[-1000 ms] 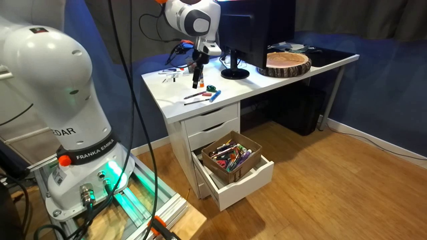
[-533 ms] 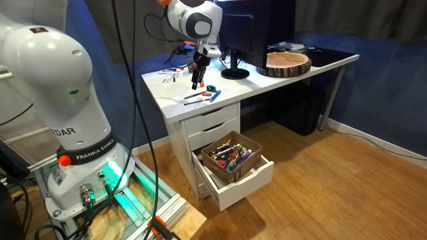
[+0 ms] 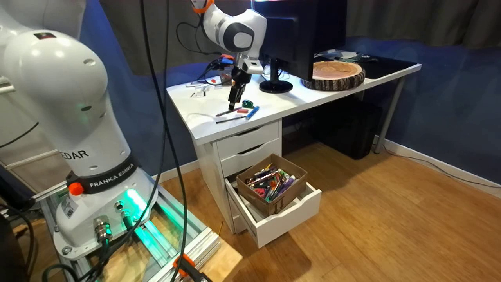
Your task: Put the eraser inside the box
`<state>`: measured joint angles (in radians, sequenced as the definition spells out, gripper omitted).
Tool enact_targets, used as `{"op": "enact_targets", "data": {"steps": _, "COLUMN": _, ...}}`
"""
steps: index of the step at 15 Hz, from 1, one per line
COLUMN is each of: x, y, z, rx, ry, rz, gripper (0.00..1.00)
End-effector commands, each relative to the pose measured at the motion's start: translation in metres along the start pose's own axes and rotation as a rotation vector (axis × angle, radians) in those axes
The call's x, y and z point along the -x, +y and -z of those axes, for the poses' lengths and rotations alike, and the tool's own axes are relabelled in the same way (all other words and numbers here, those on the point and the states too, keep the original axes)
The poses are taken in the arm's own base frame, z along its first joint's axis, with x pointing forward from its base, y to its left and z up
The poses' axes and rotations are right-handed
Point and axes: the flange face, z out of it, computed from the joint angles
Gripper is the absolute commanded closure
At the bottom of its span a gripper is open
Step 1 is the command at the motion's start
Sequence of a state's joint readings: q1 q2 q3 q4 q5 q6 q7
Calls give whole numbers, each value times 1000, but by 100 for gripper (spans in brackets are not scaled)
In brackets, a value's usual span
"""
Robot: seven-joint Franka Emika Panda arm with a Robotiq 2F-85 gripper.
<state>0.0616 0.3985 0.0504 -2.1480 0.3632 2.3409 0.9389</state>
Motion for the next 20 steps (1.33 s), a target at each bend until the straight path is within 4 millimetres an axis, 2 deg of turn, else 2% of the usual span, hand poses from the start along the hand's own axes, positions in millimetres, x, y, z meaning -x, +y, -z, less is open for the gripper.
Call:
{"op": "enact_targets", "data": {"steps": 1, "x": -13, "y": -18, "z": -7, "rx": -23, "ry": -26, "rz": -28, "gripper": 0}}
{"op": "enact_targets", "data": {"steps": 9, "x": -28, "y": -48, "z": -22, "rx": -29, "ry": -42, "rz": -58, "gripper": 1}}
{"op": "enact_targets", "data": {"steps": 13, "x": -29, "y": -59, "z": -29, "rx": -32, "ry": -43, "rz": -54, "gripper": 15}}
{"op": "enact_targets", "data": {"steps": 14, "x": -29, "y": -61, "z": -31, "rx": -29, "ry": -48, "rz": -50, "gripper": 16}}
{"op": "enact_targets", "data": {"steps": 15, "x": -29, "y": -62, "z": -32, "rx": -28, "ry": -48, "rz": -49, "gripper": 22}}
{"op": "enact_targets", "data": {"steps": 16, "x": -28, "y": -64, "z": -34, "rx": -25, "ry": -52, "rz": -46, "gripper": 22}}
{"op": "enact_targets", "data": {"steps": 18, "x": -29, "y": -66, "z": -36, "rx": -23, "ry": -53, "rz": -45, "gripper": 38}}
{"op": "enact_targets", "data": {"steps": 20, "x": -29, "y": -67, "z": -38, "rx": -19, "ry": -56, "rz": -44, "gripper": 44}}
